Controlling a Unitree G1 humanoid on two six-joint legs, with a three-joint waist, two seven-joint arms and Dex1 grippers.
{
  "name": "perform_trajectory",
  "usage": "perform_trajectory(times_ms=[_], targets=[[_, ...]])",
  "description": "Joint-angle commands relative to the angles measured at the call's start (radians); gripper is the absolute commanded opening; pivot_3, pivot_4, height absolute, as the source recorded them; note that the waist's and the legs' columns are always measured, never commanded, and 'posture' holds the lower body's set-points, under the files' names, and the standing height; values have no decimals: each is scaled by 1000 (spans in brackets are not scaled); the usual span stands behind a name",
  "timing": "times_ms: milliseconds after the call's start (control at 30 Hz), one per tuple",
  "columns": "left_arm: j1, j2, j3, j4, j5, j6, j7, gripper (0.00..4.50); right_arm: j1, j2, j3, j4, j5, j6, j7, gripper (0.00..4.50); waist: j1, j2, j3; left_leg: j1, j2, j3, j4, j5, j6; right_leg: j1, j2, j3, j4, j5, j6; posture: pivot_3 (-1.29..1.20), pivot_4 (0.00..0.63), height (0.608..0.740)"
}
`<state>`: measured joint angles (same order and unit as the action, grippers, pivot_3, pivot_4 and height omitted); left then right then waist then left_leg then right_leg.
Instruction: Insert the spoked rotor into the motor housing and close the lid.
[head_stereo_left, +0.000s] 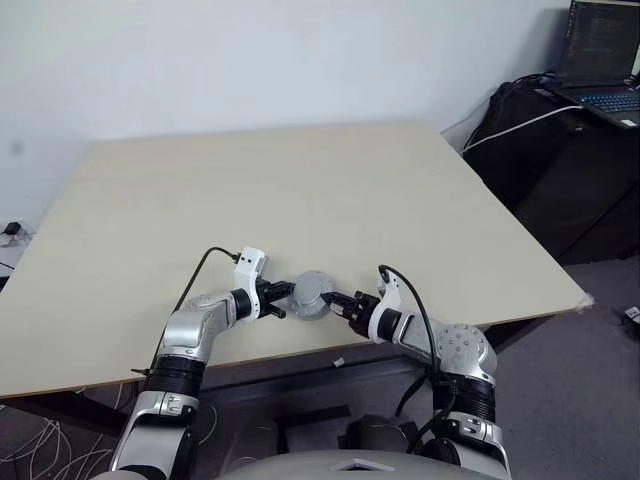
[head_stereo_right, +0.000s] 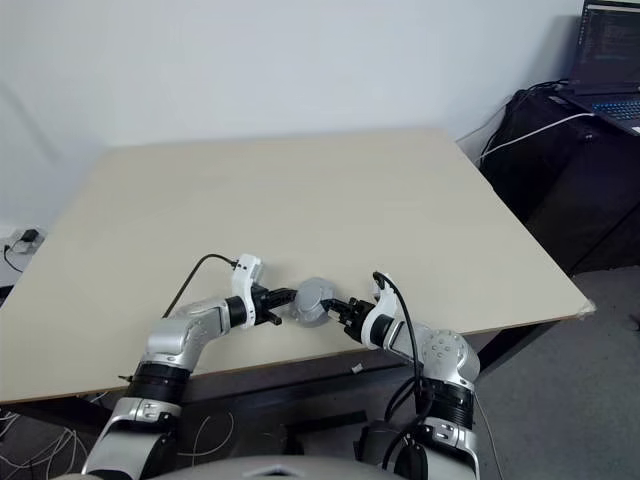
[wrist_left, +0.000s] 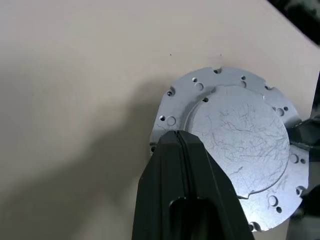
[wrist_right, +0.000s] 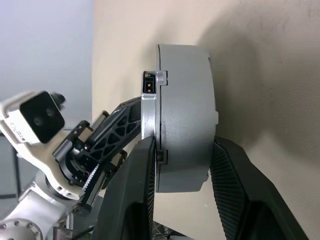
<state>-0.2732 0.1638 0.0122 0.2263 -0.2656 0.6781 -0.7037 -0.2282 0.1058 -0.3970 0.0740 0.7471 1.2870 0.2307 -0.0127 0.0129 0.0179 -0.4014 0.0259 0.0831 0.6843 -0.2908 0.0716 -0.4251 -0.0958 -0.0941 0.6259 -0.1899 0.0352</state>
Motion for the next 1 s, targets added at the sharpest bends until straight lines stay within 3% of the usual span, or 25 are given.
perform_trajectory(times_ms=[33, 333, 567, 767, 1000], targets=[[-2, -35, 27, -134, -90, 11, 12, 0, 22, 79, 47, -26, 24, -16, -15, 1285, 0, -1, 1, 0, 0, 0, 0, 0, 0, 0, 0, 0, 0, 0, 0, 0, 0, 740], [66, -157, 243, -283, -316, -23, 168, 0, 35, 73, 46, -21, 55, -34, -38, 1284, -8, -1, 1, 0, 1, 1, 0, 0, 0, 0, 1, 1, 0, -2, 4, 0, 0, 740], [243, -233, 338, -388, -549, 68, 239, 0, 30, 73, 39, -31, 102, -48, -45, 1281, -8, -2, 2, 0, 0, 1, 0, 0, 1, 0, 1, 2, -1, -3, 4, 0, 0, 740], [389, -253, 344, -387, -632, 98, 284, 1939, -7, 76, 35, -31, 138, -68, -54, 1254, -9, -4, 4, 0, 0, 1, 0, 0, 1, -1, 1, 1, -1, -3, 4, 0, 0, 740], [483, -301, 377, -395, -826, 119, 326, 4269, -25, 75, 23, -27, 178, -72, -68, 1233, -10, -5, 6, 0, 1, 1, 0, 0, 0, -3, 1, 1, -1, -3, 3, 0, 0, 740]])
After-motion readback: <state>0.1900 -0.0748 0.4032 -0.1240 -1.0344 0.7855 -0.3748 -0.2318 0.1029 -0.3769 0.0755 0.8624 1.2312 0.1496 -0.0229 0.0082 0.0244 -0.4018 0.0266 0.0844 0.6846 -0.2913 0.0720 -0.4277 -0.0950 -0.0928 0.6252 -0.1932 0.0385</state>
